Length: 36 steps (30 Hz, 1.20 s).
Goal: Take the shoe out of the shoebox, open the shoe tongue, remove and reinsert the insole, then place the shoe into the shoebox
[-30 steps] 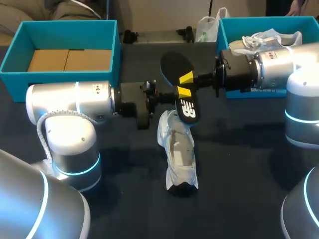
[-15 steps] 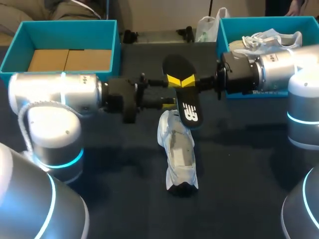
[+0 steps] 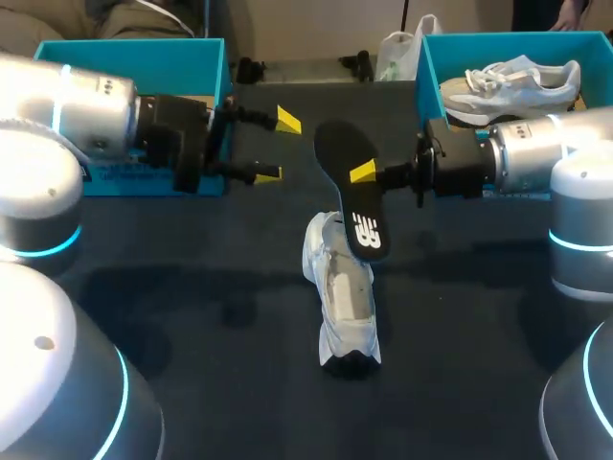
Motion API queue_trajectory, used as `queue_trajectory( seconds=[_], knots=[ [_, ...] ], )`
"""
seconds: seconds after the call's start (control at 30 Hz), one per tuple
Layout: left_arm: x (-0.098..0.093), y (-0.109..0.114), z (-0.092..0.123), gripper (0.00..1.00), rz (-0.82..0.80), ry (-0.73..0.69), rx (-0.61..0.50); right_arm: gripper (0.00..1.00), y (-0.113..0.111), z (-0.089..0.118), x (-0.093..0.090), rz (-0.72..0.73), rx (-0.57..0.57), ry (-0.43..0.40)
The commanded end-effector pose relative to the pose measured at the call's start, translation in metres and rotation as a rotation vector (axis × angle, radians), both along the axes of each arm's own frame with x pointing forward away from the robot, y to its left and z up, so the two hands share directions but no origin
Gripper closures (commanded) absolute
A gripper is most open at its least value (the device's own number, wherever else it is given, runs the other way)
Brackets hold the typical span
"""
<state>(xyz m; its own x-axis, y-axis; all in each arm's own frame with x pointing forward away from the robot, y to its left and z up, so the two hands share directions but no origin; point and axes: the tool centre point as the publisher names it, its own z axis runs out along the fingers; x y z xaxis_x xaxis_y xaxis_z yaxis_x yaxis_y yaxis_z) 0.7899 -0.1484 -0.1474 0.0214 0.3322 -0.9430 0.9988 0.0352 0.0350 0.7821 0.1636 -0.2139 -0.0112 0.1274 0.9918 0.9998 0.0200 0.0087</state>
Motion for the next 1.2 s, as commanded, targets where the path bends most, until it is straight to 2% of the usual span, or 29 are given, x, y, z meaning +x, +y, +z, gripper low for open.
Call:
queue_trajectory(
  seconds=[0.03, 0.1, 0.2, 0.27, 0.3, 0.33, 0.37, 0.77, 0.9, 1.0, 1.2],
  knots=[
    [0.000, 0.004, 0.003, 0.00, -0.003, 0.003, 0.031, 1.00, 0.007, -0.005, -0.002, -0.014, 0.006, -0.006],
    [0.001, 0.002, 0.007, 0.00, -0.002, -0.002, 0.038, 1.00, 0.008, -0.007, -0.003, -0.018, 0.007, -0.009],
    [0.010, -0.006, 0.027, 0.00, -0.001, -0.010, 0.117, 1.00, 0.010, -0.011, -0.004, -0.021, 0.007, -0.008],
    [0.015, -0.012, 0.039, 0.00, -0.009, -0.025, 0.227, 1.00, 0.011, -0.013, -0.005, -0.024, 0.011, -0.008],
    [0.021, -0.019, 0.044, 0.00, -0.027, 0.010, 0.379, 1.00, 0.011, -0.014, -0.006, -0.026, 0.012, -0.009],
    [0.026, -0.023, 0.046, 0.00, -0.006, 0.022, 0.484, 1.00, 0.012, -0.015, -0.007, -0.043, 0.015, -0.005],
    [0.029, -0.025, 0.049, 0.00, 0.058, -0.071, 0.529, 1.00, 0.011, -0.017, -0.007, -0.052, 0.019, -0.004],
    [0.032, -0.028, 0.051, 0.00, 0.044, -0.056, 0.552, 1.00, 0.011, -0.018, -0.008, -0.051, 0.024, -0.007],
    [0.049, -0.032, 0.061, 0.00, 0.020, 0.024, 0.647, 1.00, 0.011, -0.018, -0.008, -0.051, 0.024, -0.007],
    [0.059, -0.037, 0.060, 0.00, -0.005, 0.086, 0.764, 1.00, 0.011, -0.018, -0.008, -0.051, 0.024, -0.007],
    [0.067, -0.044, 0.057, 0.00, -0.029, 0.078, 0.982, 1.00, 0.011, -0.018, -0.008, -0.051, 0.024, -0.007]
  ],
)
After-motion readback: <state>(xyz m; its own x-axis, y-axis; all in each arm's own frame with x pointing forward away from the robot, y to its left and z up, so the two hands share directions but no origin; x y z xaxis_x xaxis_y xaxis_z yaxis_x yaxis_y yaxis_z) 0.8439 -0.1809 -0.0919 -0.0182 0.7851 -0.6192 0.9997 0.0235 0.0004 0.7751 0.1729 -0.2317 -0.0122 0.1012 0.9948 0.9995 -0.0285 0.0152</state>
